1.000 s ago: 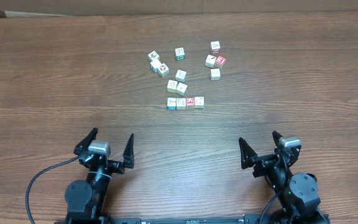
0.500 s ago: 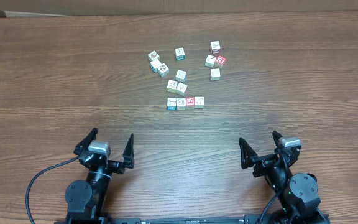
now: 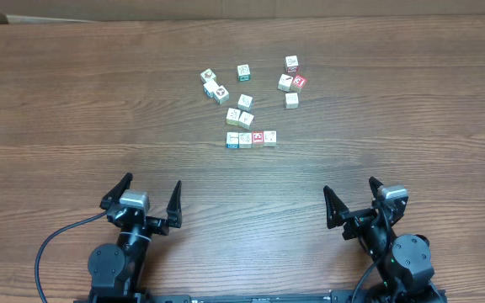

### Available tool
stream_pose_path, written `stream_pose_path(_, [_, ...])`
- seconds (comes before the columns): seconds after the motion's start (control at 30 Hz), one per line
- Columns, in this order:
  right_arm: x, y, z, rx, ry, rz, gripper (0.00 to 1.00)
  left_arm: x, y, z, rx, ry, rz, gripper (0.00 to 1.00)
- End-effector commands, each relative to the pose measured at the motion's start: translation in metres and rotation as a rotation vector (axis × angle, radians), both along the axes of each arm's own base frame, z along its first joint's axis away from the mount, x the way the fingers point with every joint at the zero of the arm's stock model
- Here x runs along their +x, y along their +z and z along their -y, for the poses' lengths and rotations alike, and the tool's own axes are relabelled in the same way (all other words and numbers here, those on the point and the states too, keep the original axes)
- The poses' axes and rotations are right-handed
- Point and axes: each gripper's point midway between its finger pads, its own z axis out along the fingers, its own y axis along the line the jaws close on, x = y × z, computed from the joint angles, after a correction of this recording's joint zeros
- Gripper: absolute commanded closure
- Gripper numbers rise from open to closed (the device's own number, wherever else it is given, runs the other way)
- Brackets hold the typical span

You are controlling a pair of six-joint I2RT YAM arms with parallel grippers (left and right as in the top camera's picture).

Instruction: Form a horizontal line

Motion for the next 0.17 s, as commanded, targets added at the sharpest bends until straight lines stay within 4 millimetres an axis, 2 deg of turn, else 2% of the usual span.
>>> stream_pose_path(0.0, [0.0007, 0.0001, 0.0014, -0.001, -0.006, 0.011, 0.00, -0.0003, 0.0000, 0.0004, -0.010, -0.004, 0.006, 0.00])
stream_pose_path(0.13, [0.0007, 0.0001, 0.0014, -0.001, -0.006, 0.011, 0.00, -0.0003, 0.0000, 0.0003, -0.010, -0.004, 0.006, 0.00])
